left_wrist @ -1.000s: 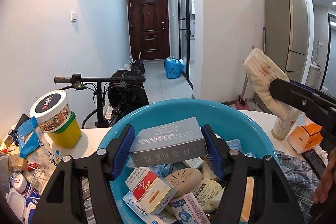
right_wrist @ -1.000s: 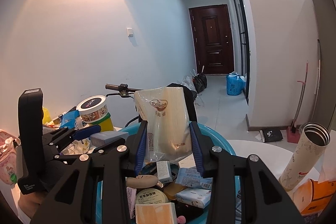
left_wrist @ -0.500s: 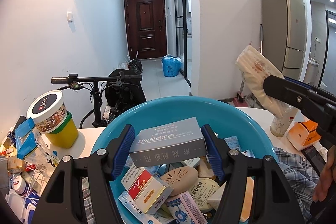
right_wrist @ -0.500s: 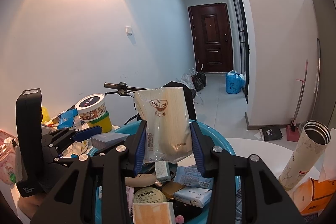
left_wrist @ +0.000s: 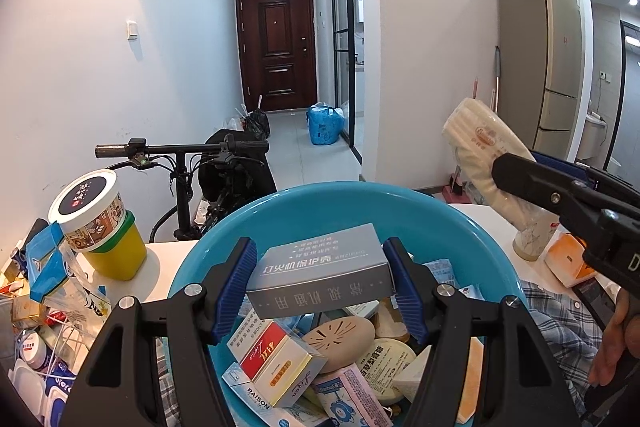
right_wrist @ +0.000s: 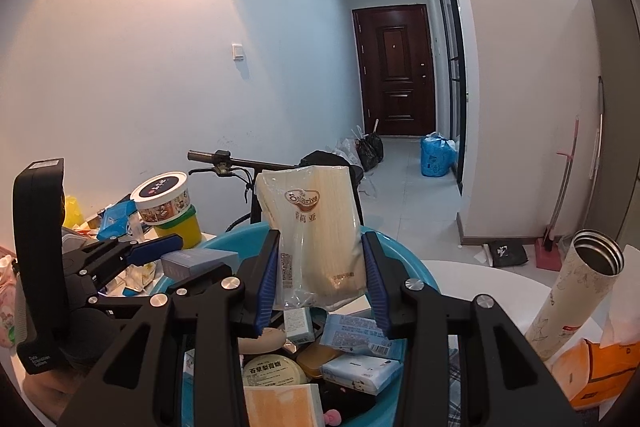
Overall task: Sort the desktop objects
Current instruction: 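Hold the grey box above the basin with the left tool while the right tool holds the sachet above it, then open the left tool to drop the grey box into the basin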
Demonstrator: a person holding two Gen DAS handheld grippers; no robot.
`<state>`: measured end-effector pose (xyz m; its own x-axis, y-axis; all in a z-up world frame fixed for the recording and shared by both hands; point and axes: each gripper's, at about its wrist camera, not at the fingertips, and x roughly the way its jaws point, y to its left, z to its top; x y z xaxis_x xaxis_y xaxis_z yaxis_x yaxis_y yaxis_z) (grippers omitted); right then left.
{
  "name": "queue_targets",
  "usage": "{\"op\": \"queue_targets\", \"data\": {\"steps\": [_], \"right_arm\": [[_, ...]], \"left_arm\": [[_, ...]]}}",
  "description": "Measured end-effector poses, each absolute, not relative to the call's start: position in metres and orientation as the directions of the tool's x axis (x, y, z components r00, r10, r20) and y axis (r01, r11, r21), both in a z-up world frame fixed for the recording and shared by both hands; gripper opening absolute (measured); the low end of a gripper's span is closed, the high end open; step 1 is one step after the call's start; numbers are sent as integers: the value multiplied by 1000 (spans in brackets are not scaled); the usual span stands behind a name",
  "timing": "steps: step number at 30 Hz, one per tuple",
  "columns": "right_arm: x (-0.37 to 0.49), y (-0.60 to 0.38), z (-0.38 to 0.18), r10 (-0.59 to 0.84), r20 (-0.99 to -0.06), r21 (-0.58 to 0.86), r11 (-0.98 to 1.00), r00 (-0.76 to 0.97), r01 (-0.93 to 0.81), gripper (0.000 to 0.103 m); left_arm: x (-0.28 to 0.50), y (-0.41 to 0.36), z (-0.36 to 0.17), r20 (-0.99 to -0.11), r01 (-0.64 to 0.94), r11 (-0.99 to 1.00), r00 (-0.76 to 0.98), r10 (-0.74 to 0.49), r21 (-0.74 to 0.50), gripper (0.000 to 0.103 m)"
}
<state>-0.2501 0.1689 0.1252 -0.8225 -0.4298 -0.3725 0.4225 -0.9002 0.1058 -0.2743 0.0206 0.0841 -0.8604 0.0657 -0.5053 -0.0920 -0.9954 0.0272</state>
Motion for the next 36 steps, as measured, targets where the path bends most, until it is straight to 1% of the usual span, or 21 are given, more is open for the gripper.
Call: {"op": "queue_targets", "data": {"steps": [18, 21, 23, 25, 29, 36], "right_arm": [[-246, 165, 128, -437, -373, 95, -895, -819, 435, 38], [-246, 165, 128, -437, -373, 96, -896, -819, 434, 38], [-247, 166, 129, -435, -372, 95, -896, -820, 433, 38], [-247, 165, 130, -436, -372, 96, -896, -820, 433, 38], [-247, 165, 130, -435, -372, 96, -897, -820, 432, 38], [-246, 162, 130, -432, -373, 87, -897, -821, 433, 40]], "left_arm": [[-274, 18, 84, -505, -83, -996, -861, 57, 28, 68], [-272, 17, 88, -492, -59, -998, -870, 41, 21, 102], [-271, 14, 92, -477, -26, -999, -879, 10, 28, 103], [-269, 13, 94, -472, -37, -999, -881, 15, 39, 103], [-272, 12, 93, -481, -11, -998, -876, -23, 69, 103], [-274, 6, 90, -500, -13, -999, -866, -14, 49, 103]]}}
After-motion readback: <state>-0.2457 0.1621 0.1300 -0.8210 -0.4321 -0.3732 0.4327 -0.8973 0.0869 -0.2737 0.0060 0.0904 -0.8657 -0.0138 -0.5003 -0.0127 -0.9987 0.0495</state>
